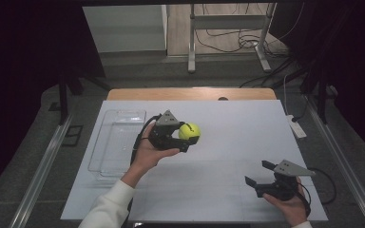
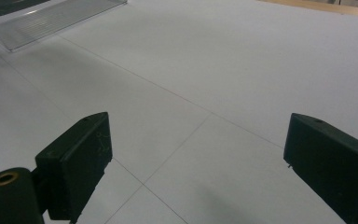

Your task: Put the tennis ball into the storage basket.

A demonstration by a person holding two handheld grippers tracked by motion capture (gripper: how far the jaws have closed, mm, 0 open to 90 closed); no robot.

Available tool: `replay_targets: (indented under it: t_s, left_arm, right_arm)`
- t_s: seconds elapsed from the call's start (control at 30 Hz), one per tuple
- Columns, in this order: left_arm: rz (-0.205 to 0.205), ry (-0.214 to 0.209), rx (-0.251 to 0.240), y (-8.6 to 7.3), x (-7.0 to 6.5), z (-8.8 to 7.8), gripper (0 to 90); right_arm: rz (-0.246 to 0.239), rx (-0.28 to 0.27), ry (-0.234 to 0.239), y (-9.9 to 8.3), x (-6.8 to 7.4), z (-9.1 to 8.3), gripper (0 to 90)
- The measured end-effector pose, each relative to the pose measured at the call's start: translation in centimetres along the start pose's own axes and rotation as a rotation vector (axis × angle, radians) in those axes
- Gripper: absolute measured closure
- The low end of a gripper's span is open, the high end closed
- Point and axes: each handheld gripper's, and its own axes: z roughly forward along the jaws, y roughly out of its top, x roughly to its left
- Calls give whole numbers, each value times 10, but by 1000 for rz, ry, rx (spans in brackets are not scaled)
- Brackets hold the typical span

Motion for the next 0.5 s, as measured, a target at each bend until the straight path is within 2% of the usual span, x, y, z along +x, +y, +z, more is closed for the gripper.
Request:
replay_targets:
  t_s: [0.5]
  left_arm:
    - [-11,8,-41,4,5,-14,264]
  right_arm:
    - [1,1,-4,0,0,0,80]
